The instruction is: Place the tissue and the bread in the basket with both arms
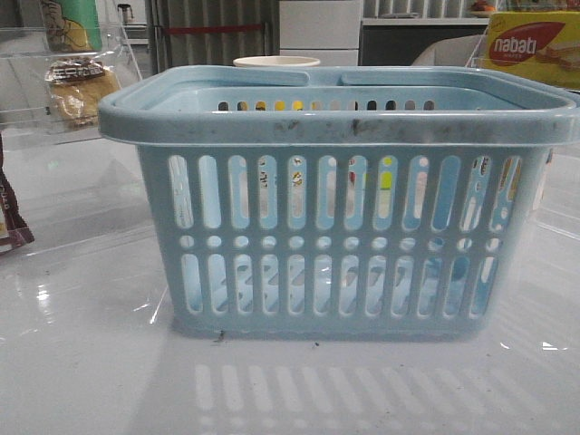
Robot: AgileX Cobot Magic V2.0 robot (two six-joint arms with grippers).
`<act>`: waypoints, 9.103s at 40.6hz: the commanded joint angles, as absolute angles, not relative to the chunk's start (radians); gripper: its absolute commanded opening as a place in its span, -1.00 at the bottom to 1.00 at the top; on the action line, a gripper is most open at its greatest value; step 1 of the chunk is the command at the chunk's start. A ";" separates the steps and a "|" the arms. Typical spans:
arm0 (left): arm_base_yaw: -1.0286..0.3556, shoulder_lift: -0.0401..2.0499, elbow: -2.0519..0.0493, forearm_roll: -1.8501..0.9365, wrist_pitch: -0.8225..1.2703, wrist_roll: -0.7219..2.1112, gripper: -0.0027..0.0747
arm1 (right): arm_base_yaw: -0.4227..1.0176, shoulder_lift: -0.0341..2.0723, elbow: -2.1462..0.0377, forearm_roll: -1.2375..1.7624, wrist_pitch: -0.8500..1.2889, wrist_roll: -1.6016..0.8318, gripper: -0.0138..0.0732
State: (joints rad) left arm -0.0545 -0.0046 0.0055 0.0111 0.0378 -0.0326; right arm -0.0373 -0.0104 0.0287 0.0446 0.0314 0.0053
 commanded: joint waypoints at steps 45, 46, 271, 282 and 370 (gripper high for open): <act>-0.058 0.085 -0.451 0.008 0.137 -0.038 -0.69 | -0.038 0.070 -0.431 0.043 0.044 0.000 -0.49; -0.058 0.102 -0.487 0.008 0.167 -0.038 -0.69 | -0.038 0.088 -0.463 0.043 0.067 0.000 -0.49; -0.058 0.654 -0.728 0.027 0.565 0.020 0.60 | 0.490 0.658 -0.798 0.077 0.642 -0.065 0.58; -0.058 0.902 -0.864 -0.007 0.529 0.020 0.73 | 0.490 0.639 -0.790 0.075 0.649 -0.065 0.58; -0.016 1.907 -1.669 -0.452 0.489 0.379 -0.66 | 0.490 0.639 -0.790 0.075 0.649 -0.065 0.58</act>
